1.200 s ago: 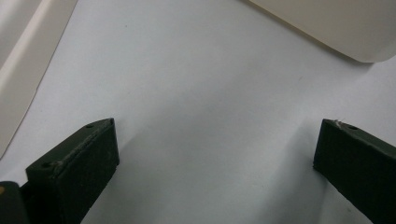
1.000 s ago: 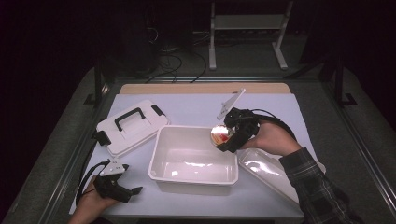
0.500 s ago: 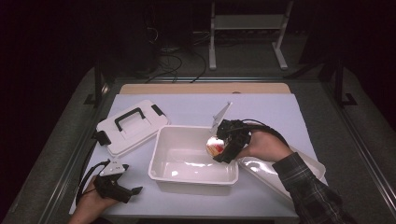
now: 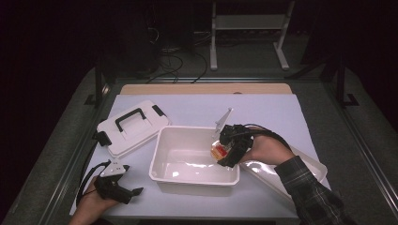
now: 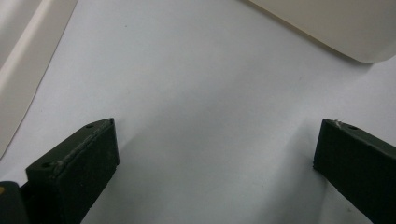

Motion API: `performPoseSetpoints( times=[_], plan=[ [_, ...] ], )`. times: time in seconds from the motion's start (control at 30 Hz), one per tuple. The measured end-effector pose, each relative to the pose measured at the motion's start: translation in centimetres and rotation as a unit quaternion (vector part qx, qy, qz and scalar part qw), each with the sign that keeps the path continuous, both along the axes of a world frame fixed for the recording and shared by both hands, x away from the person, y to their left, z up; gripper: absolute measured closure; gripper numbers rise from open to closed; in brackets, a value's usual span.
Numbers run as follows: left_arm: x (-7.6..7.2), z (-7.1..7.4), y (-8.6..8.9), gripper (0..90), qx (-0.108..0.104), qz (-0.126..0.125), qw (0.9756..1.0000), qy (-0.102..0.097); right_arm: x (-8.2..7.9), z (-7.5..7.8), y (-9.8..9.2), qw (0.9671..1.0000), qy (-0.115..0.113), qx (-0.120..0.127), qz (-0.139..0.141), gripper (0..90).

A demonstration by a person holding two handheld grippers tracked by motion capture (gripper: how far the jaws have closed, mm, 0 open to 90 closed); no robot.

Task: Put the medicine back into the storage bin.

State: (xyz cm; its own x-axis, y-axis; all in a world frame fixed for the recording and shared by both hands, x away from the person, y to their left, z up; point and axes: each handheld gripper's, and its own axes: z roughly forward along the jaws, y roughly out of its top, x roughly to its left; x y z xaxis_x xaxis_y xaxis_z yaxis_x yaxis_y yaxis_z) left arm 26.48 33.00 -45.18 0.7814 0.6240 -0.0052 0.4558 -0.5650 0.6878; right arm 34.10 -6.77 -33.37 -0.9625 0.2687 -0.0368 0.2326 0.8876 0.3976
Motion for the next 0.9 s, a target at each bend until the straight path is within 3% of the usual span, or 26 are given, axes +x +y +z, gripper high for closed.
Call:
performPoseSetpoints(
  times=[0.2,0.57,0.9],
  plan=[
    [0.0,0.0,0.0,0.0,0.0,0.0,1.0,0.0,0.2,-0.2,0.1,0.9999,0.011,-0.005,-0.001,18.1],
    [0.0,0.0,0.0,0.0,0.0,0.0,1.0,0.0,0.2,1.3,-1.1,0.9993,-0.001,0.03,-0.022,17.5],
    [0.0,0.0,0.0,0.0,0.0,-0.001,1.0,0.0,0.1,3.4,-3.4,0.9964,-0.017,0.065,-0.051,17.6]
  ],
)
